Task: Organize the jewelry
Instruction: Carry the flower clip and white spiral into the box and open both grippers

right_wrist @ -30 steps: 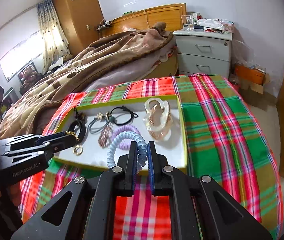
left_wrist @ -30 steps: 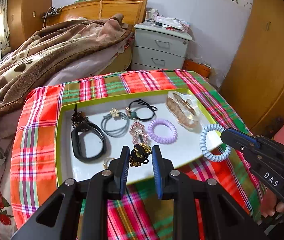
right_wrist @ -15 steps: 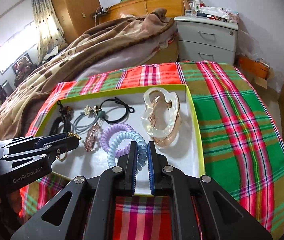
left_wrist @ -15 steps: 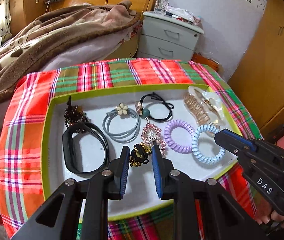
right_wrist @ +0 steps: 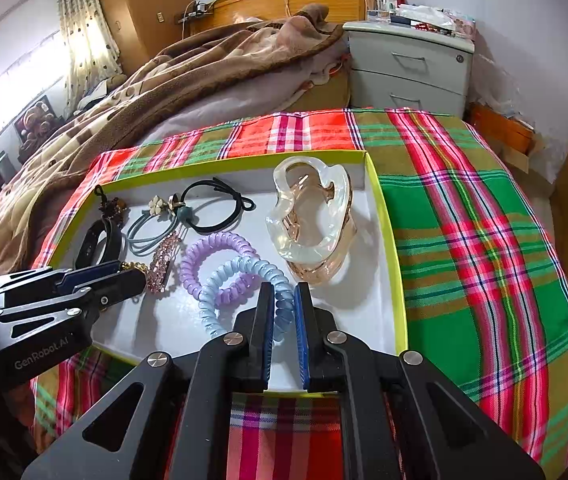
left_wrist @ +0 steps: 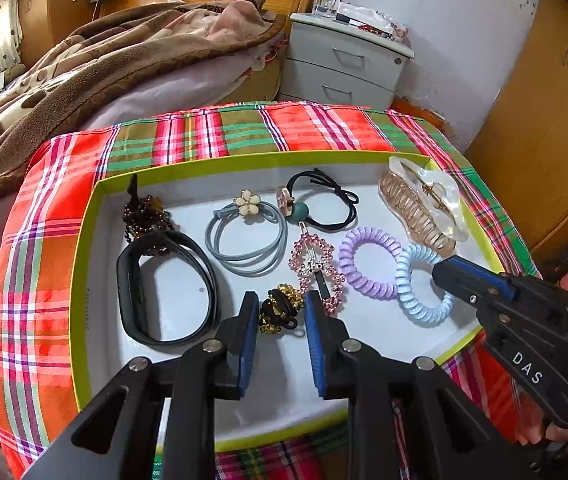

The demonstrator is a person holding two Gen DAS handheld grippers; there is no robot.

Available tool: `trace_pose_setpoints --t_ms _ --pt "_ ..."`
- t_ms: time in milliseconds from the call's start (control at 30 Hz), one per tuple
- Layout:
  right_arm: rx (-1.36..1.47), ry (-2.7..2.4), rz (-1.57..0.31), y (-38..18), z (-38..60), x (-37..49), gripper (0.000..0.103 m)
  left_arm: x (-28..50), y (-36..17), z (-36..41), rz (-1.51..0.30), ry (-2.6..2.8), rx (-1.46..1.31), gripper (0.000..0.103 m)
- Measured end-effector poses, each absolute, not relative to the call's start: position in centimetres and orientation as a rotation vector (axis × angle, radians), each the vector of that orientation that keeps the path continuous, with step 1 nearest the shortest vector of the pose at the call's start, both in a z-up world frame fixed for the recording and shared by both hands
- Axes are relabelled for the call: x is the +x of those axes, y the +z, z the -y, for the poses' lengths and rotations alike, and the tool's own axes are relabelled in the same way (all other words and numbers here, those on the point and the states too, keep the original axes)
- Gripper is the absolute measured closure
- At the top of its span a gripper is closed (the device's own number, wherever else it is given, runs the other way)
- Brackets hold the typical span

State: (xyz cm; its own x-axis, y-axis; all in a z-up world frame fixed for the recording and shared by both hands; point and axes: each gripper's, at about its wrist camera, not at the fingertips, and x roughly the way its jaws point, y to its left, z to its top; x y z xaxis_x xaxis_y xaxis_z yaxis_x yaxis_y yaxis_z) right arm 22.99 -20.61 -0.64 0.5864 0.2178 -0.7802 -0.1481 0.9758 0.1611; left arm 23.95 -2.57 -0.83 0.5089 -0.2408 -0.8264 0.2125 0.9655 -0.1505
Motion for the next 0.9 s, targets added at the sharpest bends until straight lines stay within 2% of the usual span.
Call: trace_pose_setpoints --t_ms 100,233,333,900 --pt "0.079 0.211 -0.923 -0.7 20.6 22.9 0.091 23.9 -0.8 2.5 -1.004 -0.272 -0.042 0.076" --pt "0.086 0.212 -0.905 -0.2 20.7 22.6 0.084 23.6 -0.6 2.5 -1.006 -0.251 -0.032 0.073" --pt "0.091 0.214 -0.890 0.2 20.7 22.2 0.073 23.2 -0.1 2.5 -0.994 -0.253 -0.034 0.071" --pt "0.070 0.219 -0.760 3.9 19.3 16.6 0.072 16.7 3.2 2.5 -0.888 -0.152 0.019 0.069"
